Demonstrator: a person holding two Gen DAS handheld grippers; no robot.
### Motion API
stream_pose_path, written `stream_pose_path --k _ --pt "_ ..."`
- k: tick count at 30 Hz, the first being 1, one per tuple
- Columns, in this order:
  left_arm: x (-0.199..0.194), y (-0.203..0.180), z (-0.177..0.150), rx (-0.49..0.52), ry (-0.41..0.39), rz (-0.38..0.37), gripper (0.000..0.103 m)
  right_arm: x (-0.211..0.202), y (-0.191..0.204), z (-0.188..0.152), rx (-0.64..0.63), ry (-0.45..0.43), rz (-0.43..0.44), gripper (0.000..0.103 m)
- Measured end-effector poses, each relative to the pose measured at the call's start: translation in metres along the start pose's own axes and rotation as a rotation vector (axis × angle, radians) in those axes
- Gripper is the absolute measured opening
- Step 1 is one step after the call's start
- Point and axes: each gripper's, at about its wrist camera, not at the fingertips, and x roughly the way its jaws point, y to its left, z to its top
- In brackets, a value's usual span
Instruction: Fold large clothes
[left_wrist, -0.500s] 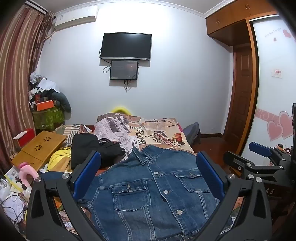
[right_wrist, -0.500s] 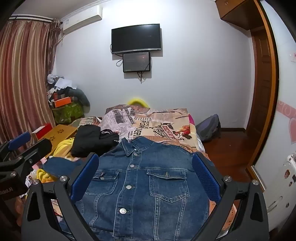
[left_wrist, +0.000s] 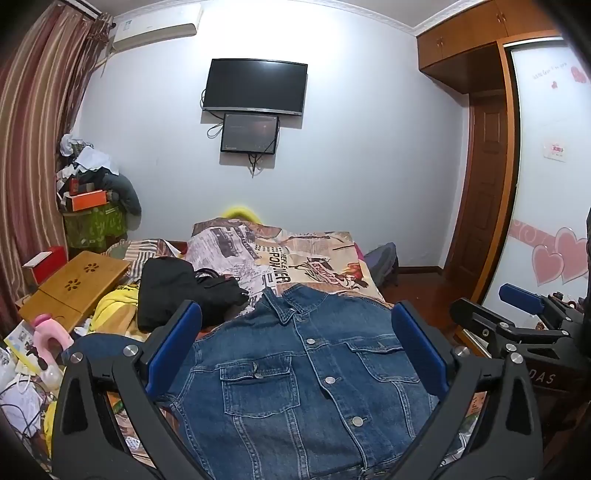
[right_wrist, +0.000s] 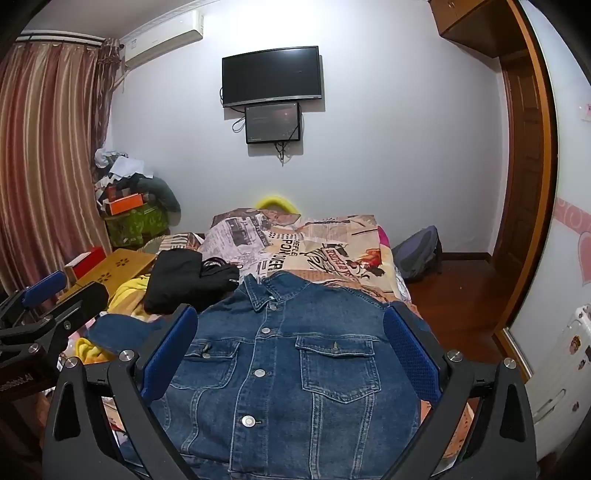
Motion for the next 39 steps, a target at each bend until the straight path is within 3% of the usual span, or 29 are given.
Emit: stream_pose_path --k 39 --pt "0.007 0.016 -0.006 -0.043 0.008 0.020 0.103 0.002 0.015 0.006 -0.023 0.000 0.016 0.100"
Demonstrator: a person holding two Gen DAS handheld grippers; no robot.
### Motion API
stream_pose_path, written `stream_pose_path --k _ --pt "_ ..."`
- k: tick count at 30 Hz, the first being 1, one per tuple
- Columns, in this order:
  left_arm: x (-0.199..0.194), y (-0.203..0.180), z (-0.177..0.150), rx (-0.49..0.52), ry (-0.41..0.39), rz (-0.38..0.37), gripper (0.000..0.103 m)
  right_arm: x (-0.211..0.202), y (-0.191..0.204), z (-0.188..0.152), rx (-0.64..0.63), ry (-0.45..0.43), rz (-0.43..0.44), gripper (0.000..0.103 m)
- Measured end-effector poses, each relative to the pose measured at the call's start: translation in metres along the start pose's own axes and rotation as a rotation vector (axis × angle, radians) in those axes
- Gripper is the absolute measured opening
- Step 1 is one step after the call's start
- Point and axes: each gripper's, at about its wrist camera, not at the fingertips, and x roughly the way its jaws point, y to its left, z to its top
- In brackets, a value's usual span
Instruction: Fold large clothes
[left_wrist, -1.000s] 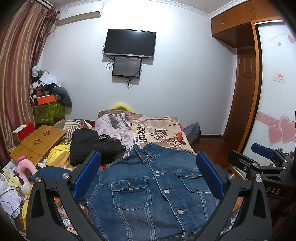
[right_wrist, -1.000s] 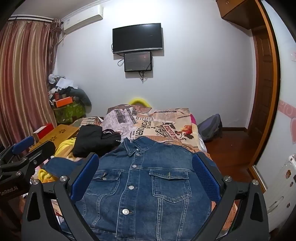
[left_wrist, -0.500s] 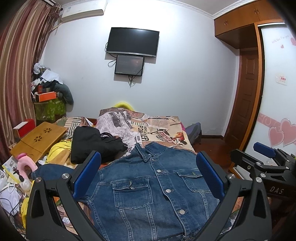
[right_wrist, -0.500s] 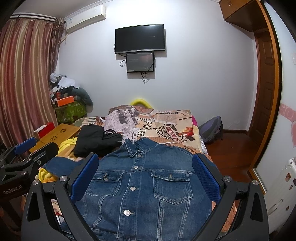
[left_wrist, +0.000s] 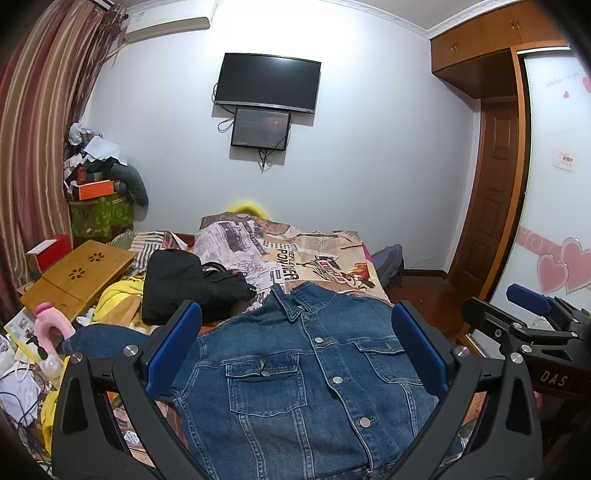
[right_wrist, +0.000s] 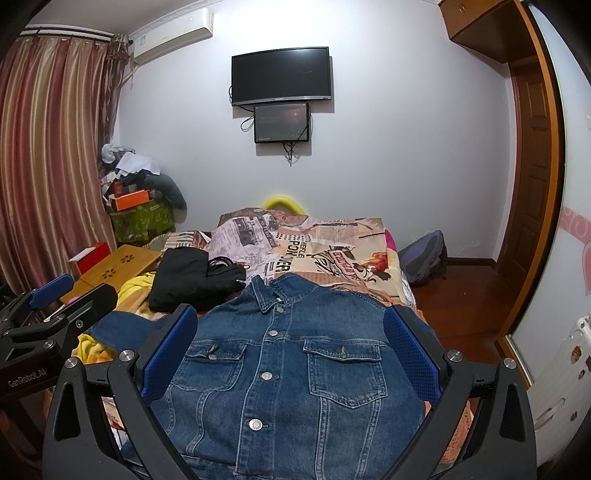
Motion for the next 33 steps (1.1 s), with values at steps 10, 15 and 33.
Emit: stream_pose_path --k 10,15,33 --pt "-0.0008 0.0011 0.0003 -0.010 -0.002 0.005 0.103 0.0000 -0.0001 0.0005 0.001 0.001 0.000 0.100" --pt "-0.0009 0.0012 0.0005 -0.010 -0.002 0.005 0.103 0.0002 -0.0001 0.0010 0.001 0.002 0.001 0.100" --pt "0.0042 0.0033 -0.0006 -0.015 0.006 0.008 0.103 0.0020 0.0011 0.0001 0.008 0.011 0.001 0.100"
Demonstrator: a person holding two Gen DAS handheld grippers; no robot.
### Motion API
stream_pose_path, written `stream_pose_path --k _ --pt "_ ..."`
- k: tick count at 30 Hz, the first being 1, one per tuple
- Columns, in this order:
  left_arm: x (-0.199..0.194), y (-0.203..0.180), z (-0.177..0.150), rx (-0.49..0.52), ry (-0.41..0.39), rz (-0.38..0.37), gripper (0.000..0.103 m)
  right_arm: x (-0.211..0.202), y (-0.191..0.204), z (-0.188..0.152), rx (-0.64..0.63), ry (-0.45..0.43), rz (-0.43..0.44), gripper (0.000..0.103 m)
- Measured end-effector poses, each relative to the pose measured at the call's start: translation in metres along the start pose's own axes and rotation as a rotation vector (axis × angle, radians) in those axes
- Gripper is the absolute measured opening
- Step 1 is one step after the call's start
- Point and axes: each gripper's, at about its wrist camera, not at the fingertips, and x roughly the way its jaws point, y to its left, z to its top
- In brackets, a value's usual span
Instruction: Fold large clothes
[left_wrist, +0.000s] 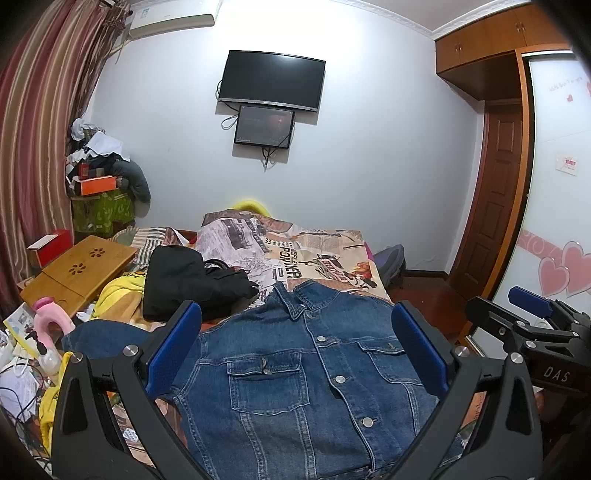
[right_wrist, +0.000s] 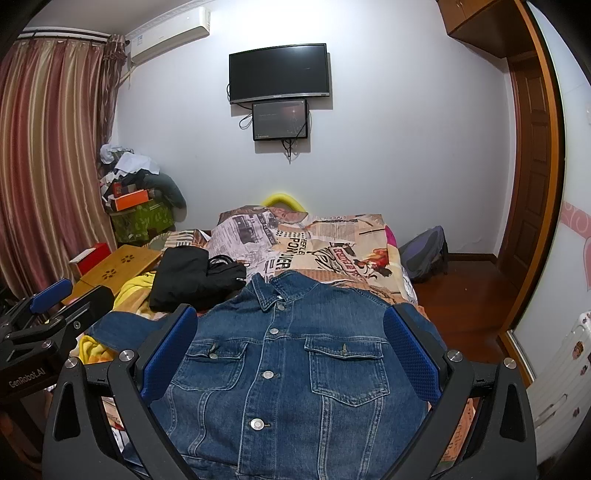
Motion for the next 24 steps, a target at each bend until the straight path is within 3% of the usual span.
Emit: stream_pose_path --k 12,24 --pt "0.018 0.032 0.006 -0.028 -0.002 0.051 0.103 0.014 -0.003 0.001 0.009 0.030 -0.017 0.100" --pt "0.072 0.154 0.003 -0.139 0.064 0.308 0.103 0.060 -0.015 0.004 0.036 0.103 -0.078 0.100"
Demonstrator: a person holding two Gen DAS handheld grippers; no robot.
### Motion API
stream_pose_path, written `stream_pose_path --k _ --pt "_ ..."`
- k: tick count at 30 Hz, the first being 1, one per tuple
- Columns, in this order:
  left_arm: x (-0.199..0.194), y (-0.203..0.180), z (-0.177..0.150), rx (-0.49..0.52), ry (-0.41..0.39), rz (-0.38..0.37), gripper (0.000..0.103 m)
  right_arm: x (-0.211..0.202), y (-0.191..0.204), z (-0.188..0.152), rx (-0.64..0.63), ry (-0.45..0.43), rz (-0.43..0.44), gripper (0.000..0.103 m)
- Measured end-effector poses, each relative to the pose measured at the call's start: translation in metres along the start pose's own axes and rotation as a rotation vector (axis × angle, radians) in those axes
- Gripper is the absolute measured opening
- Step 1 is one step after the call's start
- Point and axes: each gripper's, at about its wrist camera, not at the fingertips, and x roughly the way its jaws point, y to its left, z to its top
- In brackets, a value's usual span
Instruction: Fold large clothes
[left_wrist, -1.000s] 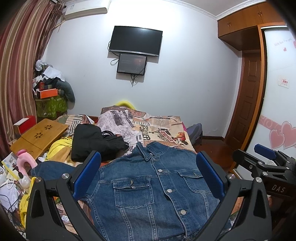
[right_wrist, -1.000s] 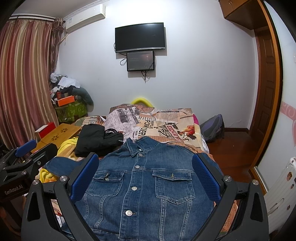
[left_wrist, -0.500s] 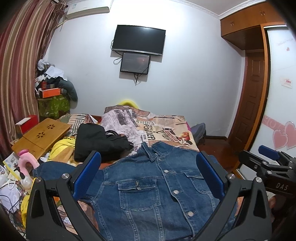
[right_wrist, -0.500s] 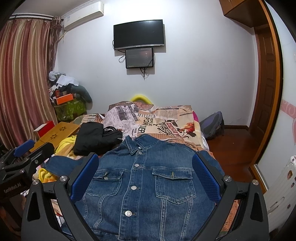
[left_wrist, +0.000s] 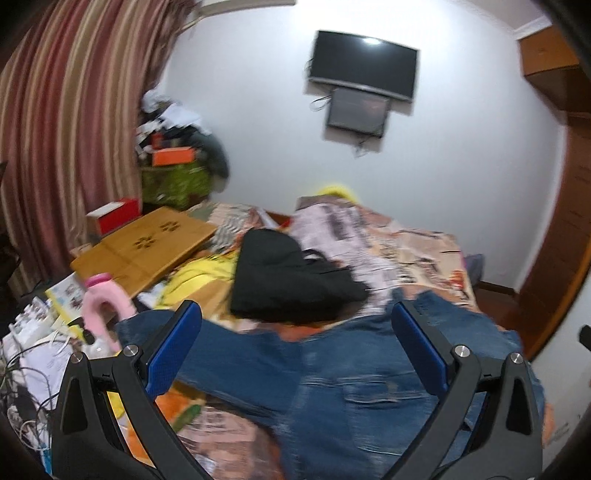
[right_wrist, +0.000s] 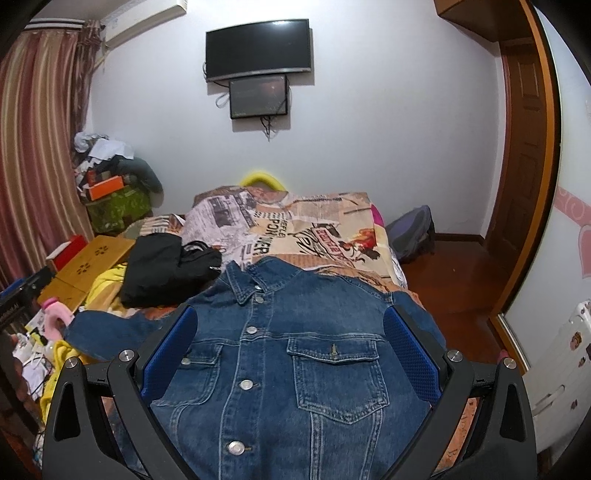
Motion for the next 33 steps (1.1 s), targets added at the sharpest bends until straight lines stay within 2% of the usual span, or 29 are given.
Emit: stream_pose_path --k 4,6,9,12,14,17,23,28,31,33 --pt "0.034 0.042 -0.003 -0.040 0.054 0.088 0.103 0.021 -0.003 0.000 0.007 0.039 -0.032 0.100" --pt "0.057 0.070 -0.008 -0.072 0.102 0.139 0.103 0.034 -0.005 -0.001 0.013 0.063 -0.051 0.100" --pt "0.083 0.103 -0.018 -0.122 0.186 0.170 0.103 0.051 -0.009 -0.003 0.030 0.107 -0.063 0.100" --pt "0.112 0.143 -0.038 -0.256 0.289 0.145 0.103 0.061 -0.012 -0.003 0.058 0.143 -0.047 0.100" --pt "0.128 0.172 -0.056 -0.369 0.352 0.140 0.098 0.068 -0.013 -0.004 0.068 0.164 -0.041 0.100" --pt "0.144 0.197 -0.078 -0.479 0.411 0.143 0.091 0.078 -0.012 -0.005 0.067 0.192 -0.045 0.100" --pt "0.171 0.233 -0.118 -0.705 0.498 0.051 0.073 0.096 -0.010 -0.008 0.051 0.243 -0.051 0.100" --pt "0.189 0.234 -0.128 -0.732 0.527 0.032 0.067 0.108 -0.005 -0.008 0.051 0.269 -0.037 0.100" --pt "0.197 0.228 -0.127 -0.714 0.531 0.016 0.056 0.113 -0.001 -0.009 0.045 0.277 -0.029 0.100" --pt "0.201 0.221 -0.122 -0.663 0.524 0.035 0.044 0.115 0.000 -0.009 0.037 0.282 -0.028 0.100"
